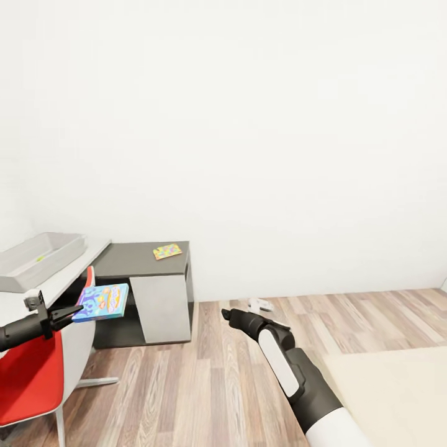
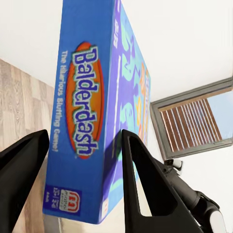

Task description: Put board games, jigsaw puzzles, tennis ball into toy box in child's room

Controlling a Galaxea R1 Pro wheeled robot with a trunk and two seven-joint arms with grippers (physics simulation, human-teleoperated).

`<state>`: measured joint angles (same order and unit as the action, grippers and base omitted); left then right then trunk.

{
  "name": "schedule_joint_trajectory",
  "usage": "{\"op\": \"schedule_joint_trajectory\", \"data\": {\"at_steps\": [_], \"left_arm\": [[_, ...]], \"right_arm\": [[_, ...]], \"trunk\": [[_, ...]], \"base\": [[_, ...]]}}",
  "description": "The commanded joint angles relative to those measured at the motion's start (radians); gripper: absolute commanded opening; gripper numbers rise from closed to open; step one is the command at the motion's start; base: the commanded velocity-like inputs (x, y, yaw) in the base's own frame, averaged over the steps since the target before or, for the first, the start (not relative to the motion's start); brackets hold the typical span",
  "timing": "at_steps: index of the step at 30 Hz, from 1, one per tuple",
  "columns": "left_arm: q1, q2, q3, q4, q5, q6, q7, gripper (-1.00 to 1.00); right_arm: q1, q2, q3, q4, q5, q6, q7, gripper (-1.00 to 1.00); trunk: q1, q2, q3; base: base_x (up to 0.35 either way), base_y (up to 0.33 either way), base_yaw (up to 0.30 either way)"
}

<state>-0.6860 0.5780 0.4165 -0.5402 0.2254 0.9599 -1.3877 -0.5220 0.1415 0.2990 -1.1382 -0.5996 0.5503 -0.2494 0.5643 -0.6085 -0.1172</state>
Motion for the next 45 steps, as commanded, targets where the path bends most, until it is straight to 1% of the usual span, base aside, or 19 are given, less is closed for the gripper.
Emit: {"op": "schedule_joint_trajectory", "data": {"at_steps": [1,4,11,18,34,45], "left_arm": [[-0.001,0.000,0.003,0.000,0.001,0.009,-0.002,-1.00],[0.000,0.004,0.009,0.000,0.003,0.011,-0.004,-1.00],[0.000,0.007,0.010,0.000,0.004,0.017,-0.010,-1.00],[0.000,0.007,0.007,0.000,0.003,0.017,-0.010,-1.00],[0.000,0.006,0.004,0.000,0.002,0.017,-0.010,-1.00],[0.000,0.006,0.006,0.000,0.002,0.015,-0.011,-1.00]], "right_arm": [[-0.001,0.000,0.001,-0.002,-0.011,0.002,-0.010,1.00],[-0.001,-0.001,0.000,-0.002,-0.015,0.001,-0.009,1.00],[-0.001,-0.001,-0.004,-0.002,-0.022,0.001,-0.008,1.00],[-0.001,-0.001,-0.002,-0.002,-0.021,0.001,-0.009,1.00],[-0.001,0.000,0.001,-0.002,-0.011,0.001,-0.010,1.00],[-0.001,0.000,0.002,0.001,-0.011,0.000,-0.009,1.00]], "trunk": [[0.001,-0.002,0.000],[0.001,-0.002,0.003],[-0.026,0.047,0.026],[-0.053,0.096,0.048],[-0.114,0.208,0.098],[-0.114,0.208,0.098]], "base": [[0.092,-0.057,0.171],[0.042,-0.026,0.169],[0.008,-0.005,0.039],[0.000,0.000,0.025],[0.000,0.000,0.267],[0.000,0.000,0.291]]}}
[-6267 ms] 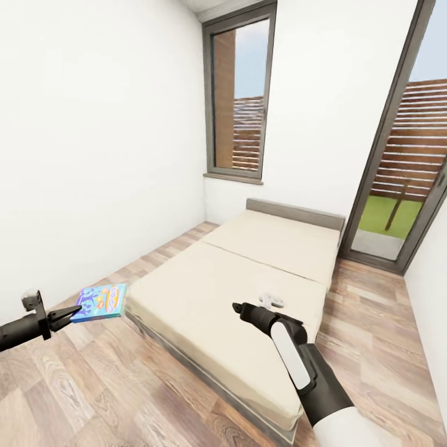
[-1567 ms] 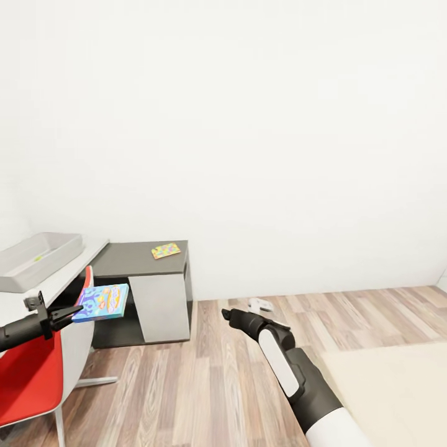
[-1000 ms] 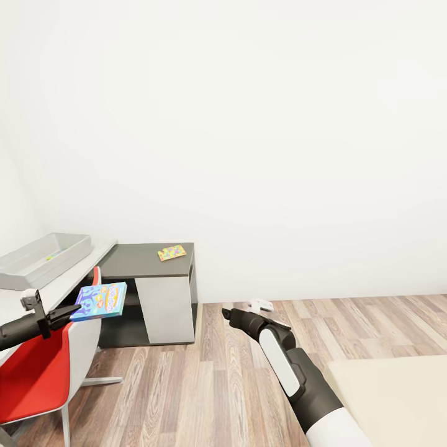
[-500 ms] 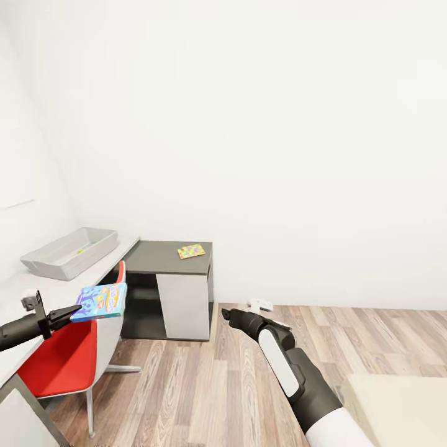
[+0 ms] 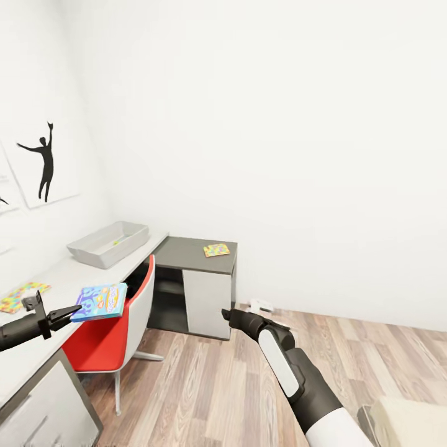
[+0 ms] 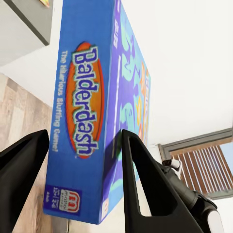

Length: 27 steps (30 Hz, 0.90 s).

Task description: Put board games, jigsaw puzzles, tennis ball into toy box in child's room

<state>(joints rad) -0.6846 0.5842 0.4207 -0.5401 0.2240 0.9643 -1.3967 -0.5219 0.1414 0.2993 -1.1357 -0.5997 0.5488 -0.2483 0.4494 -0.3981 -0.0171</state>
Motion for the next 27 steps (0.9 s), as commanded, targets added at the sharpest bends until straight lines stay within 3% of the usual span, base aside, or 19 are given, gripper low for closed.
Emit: {"op": "schedule_joint_trajectory", "data": {"at_steps": [1,9,21,27], "left_arm": [[-0.001,0.000,0.002,0.000,0.003,0.010,-0.002,-1.00],[-0.001,0.000,0.001,0.000,0.002,0.005,0.000,-1.00],[-0.001,-0.001,0.003,0.000,0.002,0.004,0.001,-1.00],[-0.001,-0.002,0.000,0.000,0.003,0.003,0.001,-1.00]], "right_arm": [[-0.001,0.000,0.001,-0.001,-0.011,0.002,-0.010,1.00],[-0.001,0.000,0.003,-0.003,-0.011,0.002,-0.009,1.00],[-0.001,0.000,0.004,-0.004,-0.011,0.002,-0.009,1.00],[-0.001,0.000,0.005,-0.004,-0.012,-0.021,-0.009,1.00]], "trunk": [[0.001,-0.002,-0.002],[0.001,-0.002,-0.002],[0.001,-0.002,-0.002],[0.001,-0.002,-0.002]], "base": [[0.000,0.000,0.291],[0.093,0.000,0.234],[0.305,-0.039,0.010],[0.315,-0.076,0.192]]}}
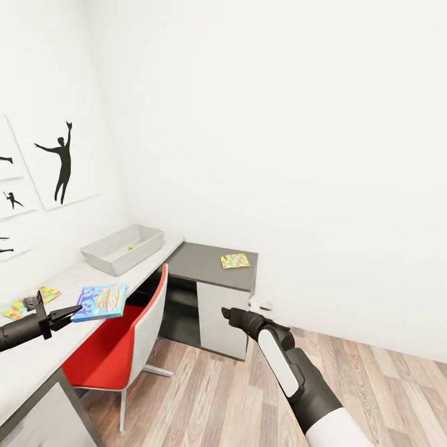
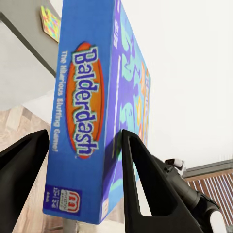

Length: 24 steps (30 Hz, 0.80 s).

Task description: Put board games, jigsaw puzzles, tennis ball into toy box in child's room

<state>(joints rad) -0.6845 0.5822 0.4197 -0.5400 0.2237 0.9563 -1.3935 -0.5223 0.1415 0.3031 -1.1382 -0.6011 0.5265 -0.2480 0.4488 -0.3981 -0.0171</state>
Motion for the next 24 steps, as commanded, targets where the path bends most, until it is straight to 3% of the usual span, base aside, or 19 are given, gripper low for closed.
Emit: {"op": "schedule_joint_trajectory", "data": {"at_steps": [1,12,16,24], "left_arm": [[-0.001,0.000,0.001,0.000,0.003,0.011,-0.002,-1.00],[-0.001,0.001,0.001,0.000,0.002,0.011,-0.002,-1.00],[-0.001,0.002,0.003,0.000,0.002,0.010,-0.002,-1.00],[-0.001,0.002,0.006,0.000,0.002,0.008,-0.002,-1.00]], "right_arm": [[-0.001,0.000,0.002,-0.002,-0.011,-0.001,-0.010,1.00],[-0.001,0.000,0.002,-0.002,-0.011,-0.006,-0.010,1.00],[-0.001,0.000,0.006,-0.006,-0.010,-0.007,-0.010,1.00],[-0.001,-0.001,0.054,-0.041,-0.009,0.005,-0.009,1.00]], "trunk": [[0.001,-0.002,-0.002],[0.001,-0.002,-0.002],[0.001,-0.002,-0.002],[0.001,-0.002,-0.002]], "base": [[0.315,-0.081,0.267],[0.299,-0.160,0.265],[0.282,-0.190,0.055],[0.279,-0.062,0.003]]}}
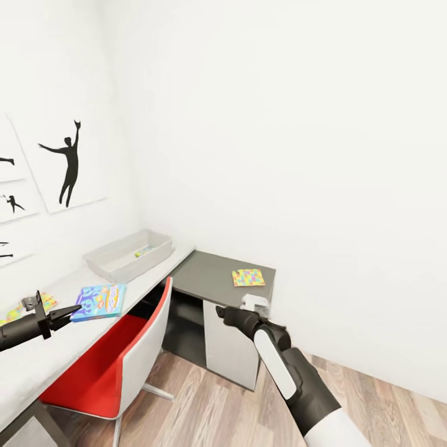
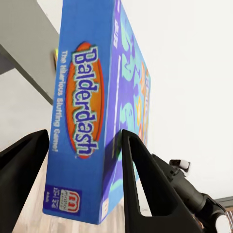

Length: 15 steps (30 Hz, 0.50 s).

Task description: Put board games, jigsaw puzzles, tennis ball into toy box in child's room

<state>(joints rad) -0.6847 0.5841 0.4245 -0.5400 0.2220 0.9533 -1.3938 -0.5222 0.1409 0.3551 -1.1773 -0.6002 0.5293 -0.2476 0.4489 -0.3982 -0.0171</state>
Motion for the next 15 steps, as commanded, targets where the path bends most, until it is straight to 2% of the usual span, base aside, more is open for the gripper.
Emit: {"op": "schedule_joint_trajectory", "data": {"at_steps": [1,4,7,11,13,14,15], "left_arm": [[-0.001,0.000,0.002,0.000,0.004,0.009,-0.002,-1.00],[-0.001,-0.001,0.002,0.000,0.004,0.000,-0.002,-1.00],[-0.001,-0.001,0.002,0.000,0.005,-0.003,-0.003,-1.00],[-0.001,0.000,0.002,0.000,0.006,-0.004,-0.004,-1.00],[-0.001,-0.001,0.002,0.000,0.007,-0.004,-0.004,-1.00],[-0.001,0.000,0.003,0.000,0.007,-0.004,-0.004,-1.00],[-0.001,0.000,0.003,0.000,0.007,-0.005,-0.004,-1.00]], "right_arm": [[-0.001,-0.001,0.009,-0.014,-0.011,0.006,-0.010,1.00],[-0.001,-0.006,0.063,-0.116,-0.021,0.087,-0.010,1.00],[-0.001,-0.007,0.079,-0.204,-0.024,0.189,-0.008,1.00],[0.000,-0.006,0.083,-0.248,-0.045,0.243,0.000,1.00],[0.000,-0.010,0.083,-0.258,-0.081,0.253,0.004,1.00],[0.000,-0.016,0.082,-0.260,-0.130,0.257,0.006,1.00],[-0.001,-0.016,0.082,-0.260,-0.138,0.257,0.006,1.00]], "trunk": [[0.001,-0.002,-0.002],[0.001,-0.002,-0.002],[0.001,-0.002,-0.002],[0.001,-0.002,-0.002],[0.001,-0.002,-0.002],[0.001,-0.002,-0.002],[0.001,-0.002,-0.002]], "base": [[0.263,-0.009,0.000],[0.217,-0.004,0.000],[0.111,-0.001,0.000],[0.032,0.000,0.000],[0.009,0.000,0.000],[0.002,0.000,0.000],[0.001,0.000,0.000]]}}
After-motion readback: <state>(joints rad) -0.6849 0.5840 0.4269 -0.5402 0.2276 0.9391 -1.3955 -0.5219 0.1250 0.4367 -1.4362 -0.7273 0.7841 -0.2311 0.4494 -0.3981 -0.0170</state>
